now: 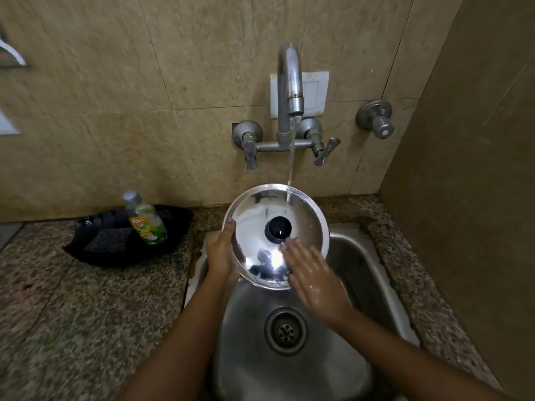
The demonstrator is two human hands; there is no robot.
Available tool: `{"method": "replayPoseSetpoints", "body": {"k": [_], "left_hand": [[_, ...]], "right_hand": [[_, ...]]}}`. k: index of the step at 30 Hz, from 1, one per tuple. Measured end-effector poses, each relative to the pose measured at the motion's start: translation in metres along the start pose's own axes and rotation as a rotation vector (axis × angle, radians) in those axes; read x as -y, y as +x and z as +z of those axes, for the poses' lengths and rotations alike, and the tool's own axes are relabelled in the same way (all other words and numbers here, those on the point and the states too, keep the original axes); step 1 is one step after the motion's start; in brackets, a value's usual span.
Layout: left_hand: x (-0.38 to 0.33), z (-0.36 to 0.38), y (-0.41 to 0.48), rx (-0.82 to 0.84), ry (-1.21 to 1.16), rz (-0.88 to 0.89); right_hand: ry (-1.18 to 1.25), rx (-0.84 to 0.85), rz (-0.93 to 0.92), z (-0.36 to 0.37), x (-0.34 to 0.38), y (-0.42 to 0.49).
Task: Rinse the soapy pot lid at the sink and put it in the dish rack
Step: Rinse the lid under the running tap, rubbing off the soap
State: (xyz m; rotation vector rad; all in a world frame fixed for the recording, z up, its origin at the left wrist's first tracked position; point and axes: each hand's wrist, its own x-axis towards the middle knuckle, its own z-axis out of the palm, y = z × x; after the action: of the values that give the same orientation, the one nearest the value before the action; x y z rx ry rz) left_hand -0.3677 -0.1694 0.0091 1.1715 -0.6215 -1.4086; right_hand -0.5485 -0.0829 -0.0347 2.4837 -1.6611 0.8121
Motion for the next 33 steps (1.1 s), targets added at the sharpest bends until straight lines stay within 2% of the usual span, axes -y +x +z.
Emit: {"method": "replayPoseSetpoints", "body": {"k": [3, 7, 11, 14, 17, 18, 21, 26, 30, 31, 33], "left_hand": [[0.005, 0.005, -0.003, 0.015, 0.021, -0.043], [0.012, 0.014, -0.009, 0.035, 0.024, -0.078], [0.004, 0.014, -0.002, 0.002, -0.003, -0.042], [0.003, 0.014, -0.002, -0.003, 0.039, -0.003], [0.001, 0.018, -0.007, 0.023, 0.027, -0.038], [-0.001, 0.018, -0.006, 0.016, 0.016, -0.050], [-0.008, 0.023, -0.004, -0.005, 0.052, -0.032], [-0.017, 0.036, -0.007, -0.112, 0.173, 0.074], [-0.022, 0.050, -0.011, -0.169, 0.368, 0.317], [-0.021, 0.053, -0.015, -0.179, 0.416, 0.385], [-0.020, 0.055, -0.020, -0.178, 0.470, 0.468]], "right_hand": [[-0.027, 0.092, -0.154, 0.008, 0.023, 0.013], [-0.005, 0.081, -0.099, 0.008, 0.037, 0.061], [-0.054, 0.140, -0.272, -0.002, 0.004, 0.038], [-0.076, 0.143, -0.275, -0.020, -0.041, 0.014], [-0.021, 0.103, -0.271, -0.027, -0.058, 0.014], [0.052, 0.050, -0.221, -0.028, -0.056, 0.019], [0.298, -0.105, 0.128, -0.037, -0.048, 0.043], [0.227, 0.117, 0.184, -0.032, -0.034, 0.077], [0.119, -0.053, 0.320, -0.015, -0.014, 0.098], [0.083, -0.085, 0.396, -0.013, -0.010, 0.106], [0.124, -0.043, 0.612, -0.012, -0.002, 0.119]]}}
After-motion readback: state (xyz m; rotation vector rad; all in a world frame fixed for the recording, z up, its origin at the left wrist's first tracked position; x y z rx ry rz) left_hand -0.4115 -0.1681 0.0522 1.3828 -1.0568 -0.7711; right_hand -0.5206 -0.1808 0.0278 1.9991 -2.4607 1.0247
